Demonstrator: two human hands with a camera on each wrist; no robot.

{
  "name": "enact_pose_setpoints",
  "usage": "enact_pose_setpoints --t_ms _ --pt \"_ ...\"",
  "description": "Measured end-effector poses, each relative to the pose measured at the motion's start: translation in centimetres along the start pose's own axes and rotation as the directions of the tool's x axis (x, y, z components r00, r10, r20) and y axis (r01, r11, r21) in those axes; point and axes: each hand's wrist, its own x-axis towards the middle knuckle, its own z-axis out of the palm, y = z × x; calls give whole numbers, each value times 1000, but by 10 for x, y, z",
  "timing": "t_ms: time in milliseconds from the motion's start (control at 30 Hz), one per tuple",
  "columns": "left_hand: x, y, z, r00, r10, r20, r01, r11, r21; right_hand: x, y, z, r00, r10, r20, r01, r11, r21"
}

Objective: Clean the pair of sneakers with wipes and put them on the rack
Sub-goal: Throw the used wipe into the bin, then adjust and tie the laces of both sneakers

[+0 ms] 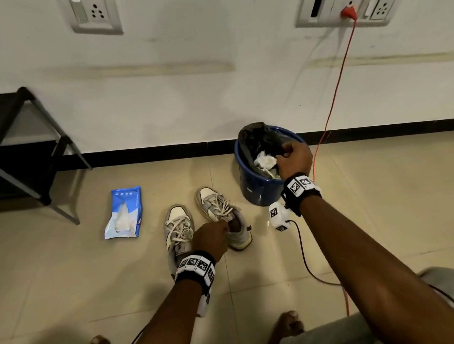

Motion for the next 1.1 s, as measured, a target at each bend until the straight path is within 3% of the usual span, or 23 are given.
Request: enact_pose_setpoints --t_ms 67,133,200,233,333,433,500,667,833,967,1100 --pt "9 2 6 1000 -12 7 12 1000 5 -19 13 13 999 -33 -10 33 999 25" --pt "14 5 11 999 -21 29 20 1000 23 -49 25 25 988 -152 1 152 987 48" --pt "19 8 17 997 -26 68 21 997 71 -80 35 41 956 -275 103 275 961 8" --pt "21 9 21 995 -38 90 29 995 100 -94 45 52 940 -273 205 289 956 -48" --pt "28 10 26 987 -71 143 48 986 161 -119 68 84 889 -57 454 193 946 -260" --pt "29 3 35 973 -96 211 57 981 183 -129 87 108 842 164 514 29 937 -347" --pt "24 -7 43 971 -81 227 44 986 162 -134 89 117 816 259 517 -105 946 -307" --pt "14 -10 47 967 -32 252 6 995 104 -153 88 103 819 352 453 -242 928 -284" --pt "-39 -14 47 954 -62 293 41 996 76 -227 88 76 763 463 451 -333 879 -340" --pt "-101 -20 67 953 -55 297 56 998 6 -289 96 56 765 460 452 -303 875 -378" --pt "-133 -18 66 951 -67 301 83 996 -41 -309 94 37 758 460 463 -298 875 -381"
